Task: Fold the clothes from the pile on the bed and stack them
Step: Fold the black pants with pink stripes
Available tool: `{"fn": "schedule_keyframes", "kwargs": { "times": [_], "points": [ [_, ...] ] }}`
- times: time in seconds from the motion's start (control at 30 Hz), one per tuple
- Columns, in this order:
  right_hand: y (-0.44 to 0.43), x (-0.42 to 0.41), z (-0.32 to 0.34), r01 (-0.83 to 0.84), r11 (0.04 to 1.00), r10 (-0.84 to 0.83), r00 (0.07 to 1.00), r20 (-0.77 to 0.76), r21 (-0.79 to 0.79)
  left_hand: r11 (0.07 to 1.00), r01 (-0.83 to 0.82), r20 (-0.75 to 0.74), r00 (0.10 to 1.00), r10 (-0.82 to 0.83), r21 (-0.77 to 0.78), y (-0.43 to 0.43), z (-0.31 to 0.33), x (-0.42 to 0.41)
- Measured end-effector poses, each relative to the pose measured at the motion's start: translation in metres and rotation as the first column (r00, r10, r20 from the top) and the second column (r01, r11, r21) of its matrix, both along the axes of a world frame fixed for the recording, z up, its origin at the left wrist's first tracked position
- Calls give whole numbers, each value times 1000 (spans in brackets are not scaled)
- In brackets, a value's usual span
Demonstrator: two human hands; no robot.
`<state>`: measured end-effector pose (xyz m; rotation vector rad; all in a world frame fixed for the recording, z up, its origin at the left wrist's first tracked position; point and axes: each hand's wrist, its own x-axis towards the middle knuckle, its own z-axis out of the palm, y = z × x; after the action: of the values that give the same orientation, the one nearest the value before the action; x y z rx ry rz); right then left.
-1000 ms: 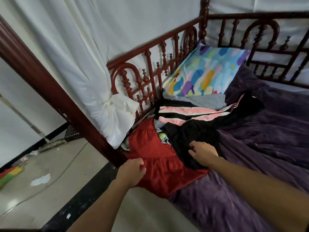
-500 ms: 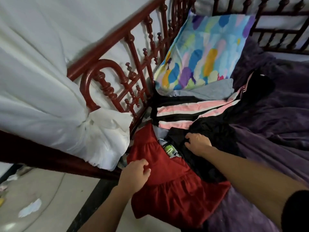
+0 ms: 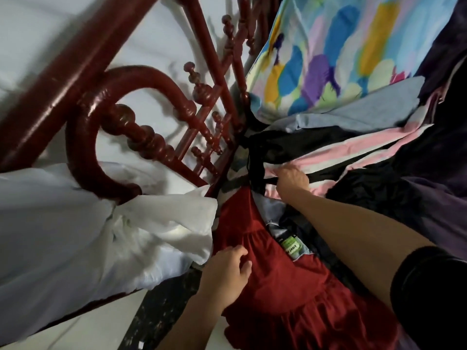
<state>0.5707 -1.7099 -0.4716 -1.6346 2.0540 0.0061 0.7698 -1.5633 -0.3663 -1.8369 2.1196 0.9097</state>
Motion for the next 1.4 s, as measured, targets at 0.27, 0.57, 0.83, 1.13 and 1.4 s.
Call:
{"fn": "schedule_keyframes", "kwargs": {
  "times": [0.27,0.57,0.83,1.13,1.4],
  "points": [
    [64,-31,49,212,969,-176,953,245,-130,989,106,-12,994,-107,-99,-56,15,-13],
    [211,-72,155,571,821,-370,551,748,-15,795,571,100,820,-563,-204,-65,2,-95],
    [320,-105,218,773,630,-482,316,817,72,887,418,-401,791,-462,-198,-20,2,-130],
    [408,-180,285,854,399,-612,519,597,-334,779,550,-509,598,-619,-301,-8,144,-200],
    [487,-247,362,926,-1,-524,322,788,-378,550,670,-224,514,-828,-498,41,188,-220]
  ]
}}
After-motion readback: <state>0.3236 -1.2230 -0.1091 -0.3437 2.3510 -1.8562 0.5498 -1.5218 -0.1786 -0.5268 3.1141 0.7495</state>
